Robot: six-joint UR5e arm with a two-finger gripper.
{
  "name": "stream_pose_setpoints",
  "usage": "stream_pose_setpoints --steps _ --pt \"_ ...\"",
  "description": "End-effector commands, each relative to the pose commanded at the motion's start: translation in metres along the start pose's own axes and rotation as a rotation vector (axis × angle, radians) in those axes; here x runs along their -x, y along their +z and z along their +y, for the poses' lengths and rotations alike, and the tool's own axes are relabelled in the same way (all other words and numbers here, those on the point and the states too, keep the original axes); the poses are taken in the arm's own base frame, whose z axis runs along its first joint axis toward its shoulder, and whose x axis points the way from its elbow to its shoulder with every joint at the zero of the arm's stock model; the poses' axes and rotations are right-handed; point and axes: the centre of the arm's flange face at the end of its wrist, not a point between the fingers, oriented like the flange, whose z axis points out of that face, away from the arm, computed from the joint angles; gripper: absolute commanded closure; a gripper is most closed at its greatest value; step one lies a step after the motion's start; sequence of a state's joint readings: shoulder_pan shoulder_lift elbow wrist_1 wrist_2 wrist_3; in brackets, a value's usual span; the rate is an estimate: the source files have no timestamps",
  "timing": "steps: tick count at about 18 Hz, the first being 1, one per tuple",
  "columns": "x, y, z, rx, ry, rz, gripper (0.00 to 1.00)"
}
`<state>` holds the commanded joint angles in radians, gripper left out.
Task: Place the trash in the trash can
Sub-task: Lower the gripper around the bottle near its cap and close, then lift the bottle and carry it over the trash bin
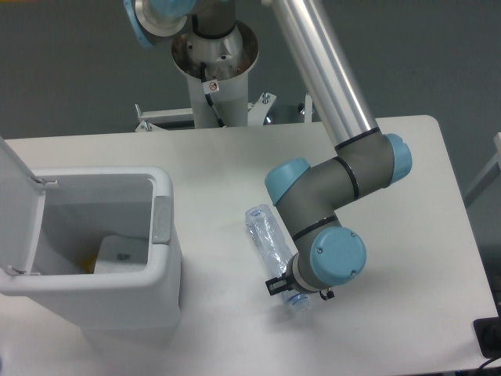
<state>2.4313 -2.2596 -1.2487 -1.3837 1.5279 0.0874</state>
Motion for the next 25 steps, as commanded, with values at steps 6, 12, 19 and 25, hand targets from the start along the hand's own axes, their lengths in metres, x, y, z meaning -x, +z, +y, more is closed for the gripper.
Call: stream_pose_setpoints --steps 6,12,19,25 --pt "0.007 -0.079 0.017 -0.136 0.029 0.131 0.6" --pt "0.005 -0.154 0.018 -0.293 0.036 0.265 0.6" --pt "-0.007 -0.246 0.053 -0.506 0.09 0.438 0.6" --pt "-0.033 -0.314 0.091 -0.686 0.211 0.613 0.6"
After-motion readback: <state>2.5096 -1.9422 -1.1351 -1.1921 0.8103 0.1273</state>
